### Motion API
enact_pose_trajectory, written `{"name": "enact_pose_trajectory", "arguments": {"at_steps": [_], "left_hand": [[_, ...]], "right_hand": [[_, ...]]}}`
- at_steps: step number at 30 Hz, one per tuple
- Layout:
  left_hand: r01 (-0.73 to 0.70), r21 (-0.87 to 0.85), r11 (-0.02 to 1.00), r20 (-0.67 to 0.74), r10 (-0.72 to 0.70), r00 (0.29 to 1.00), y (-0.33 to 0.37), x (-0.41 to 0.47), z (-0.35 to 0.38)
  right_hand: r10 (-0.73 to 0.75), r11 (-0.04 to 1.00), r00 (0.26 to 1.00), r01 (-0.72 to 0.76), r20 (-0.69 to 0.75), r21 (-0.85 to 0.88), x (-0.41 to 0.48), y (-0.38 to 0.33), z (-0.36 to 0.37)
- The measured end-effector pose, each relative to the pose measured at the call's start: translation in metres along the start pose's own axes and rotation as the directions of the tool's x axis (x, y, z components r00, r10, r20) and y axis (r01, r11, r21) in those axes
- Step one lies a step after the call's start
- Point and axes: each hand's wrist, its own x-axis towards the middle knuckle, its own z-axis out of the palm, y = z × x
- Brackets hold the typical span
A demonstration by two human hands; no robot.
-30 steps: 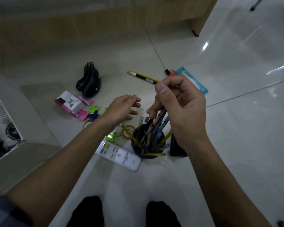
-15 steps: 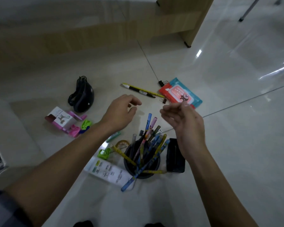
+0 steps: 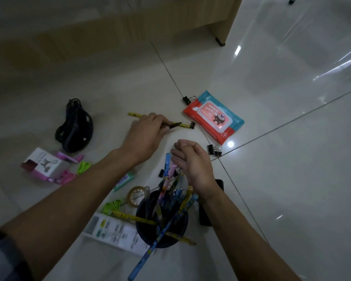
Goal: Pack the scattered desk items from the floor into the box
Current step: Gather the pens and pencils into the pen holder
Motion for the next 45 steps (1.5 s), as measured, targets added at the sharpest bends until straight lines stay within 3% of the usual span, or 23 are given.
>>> {"name": "enact_pose_trajectory", "arguments": {"at_steps": [2,3,4,5,7,9,12,14,15,17,20,22,24,27,29,32,35,37,39,42,45], "left_hand": [[0.055,-0.43,0.901,0.041,-0.041,0.998,0.016,-0.003,-0.008],[0.063,-0.539,0.84,0.033,-0.054,0.998,0.023,-0.002,-0.01],[0.055,-0.544,0.837,0.008,-0.061,0.998,0.027,0.0,-0.01],[0.029,-0.457,0.889,-0.037,-0.052,0.998,0.029,0.004,-0.01],[-0.02,-0.106,0.994,-0.112,0.008,0.994,0.025,0.01,-0.008],[-0.033,0.137,0.99,-0.049,0.04,0.998,0.012,0.015,-0.005],[-0.031,0.247,0.969,0.112,0.003,0.994,-0.009,0.017,-0.005],[-0.019,0.32,0.947,0.086,-0.009,0.996,-0.012,0.014,-0.007],[0.004,0.303,0.953,0.069,-0.027,0.997,-0.01,0.012,-0.008],[0.059,0.096,0.994,0.079,-0.066,0.995,-0.001,0.005,-0.016],[0.032,-0.219,0.975,0.239,0.022,0.971,0.026,-0.008,-0.039],[-0.053,-0.23,0.972,0.36,0.136,0.923,0.048,-0.012,-0.052],[-0.061,-0.232,0.971,0.395,0.151,0.906,0.063,-0.013,-0.068],[0.052,-0.456,0.888,0.418,0.162,0.894,0.073,-0.018,-0.093],[0.132,-0.512,0.849,0.436,0.124,0.892,0.071,-0.027,-0.108],[0.209,-0.54,0.815,0.367,0.005,0.93,0.055,-0.042,-0.12],[0.259,-0.654,0.711,0.168,-0.197,0.966,0.027,-0.062,-0.121],[0.276,-0.727,0.628,0.103,-0.298,0.949,0.013,-0.081,-0.111],[0.288,-0.723,0.628,0.117,-0.3,0.947,0.006,-0.107,-0.091],[0.234,-0.564,0.792,0.162,-0.171,0.972,0.007,-0.147,-0.058],[0.083,-0.609,0.789,0.178,0.035,0.983,0.022,-0.174,-0.04]], "right_hand": [[0.021,0.996,0.999,-0.023,0.031,0.086,-0.001,-0.002,0.004],[0.038,0.989,0.999,-0.043,0.037,0.143,-0.001,-0.003,0.006],[0.058,0.978,0.998,-0.063,0.031,0.199,-0.002,-0.003,0.007],[0.074,0.969,0.997,-0.075,0.012,0.237,-0.003,-0.003,0.008],[0.092,0.968,0.995,-0.081,-0.038,0.237,-0.002,-0.003,0.007],[0.089,0.978,0.995,-0.078,-0.052,0.192,-0.002,-0.002,0.004],[0.073,0.99,0.996,-0.067,-0.048,0.128,-0.004,0.0,0.003],[0.064,0.994,0.997,-0.058,-0.053,0.095,-0.004,-0.001,0.003],[0.061,0.995,0.997,-0.056,-0.054,0.078,-0.005,-0.002,0.003],[0.052,0.997,0.998,-0.05,-0.027,0.056,-0.007,-0.005,0.004],[-0.008,0.999,0.995,0.004,0.1,0.038,-0.013,-0.016,0.014],[-0.014,0.992,0.992,-0.002,0.123,0.129,-0.017,-0.03,0.029],[0.004,0.971,0.996,-0.026,0.092,0.239,-0.021,-0.044,0.044],[-0.073,0.979,0.996,0.064,0.042,0.195,-0.03,-0.059,0.05],[-0.153,0.968,0.988,0.145,0.023,0.204,-0.039,-0.067,0.048],[-0.311,0.866,0.949,0.302,-0.042,0.399,-0.058,-0.09,0.037],[-0.455,0.752,0.887,0.429,-0.075,0.5,-0.085,-0.111,0.015],[-0.525,0.746,0.849,0.493,-0.061,0.447,-0.104,-0.11,0.004],[-0.551,0.771,0.834,0.516,-0.017,0.373,-0.12,-0.097,0.003],[-0.533,0.82,0.845,0.501,0.049,0.277,-0.135,-0.067,0.015],[-0.597,0.802,0.79,0.594,0.14,0.072,-0.139,-0.046,0.023]]}}
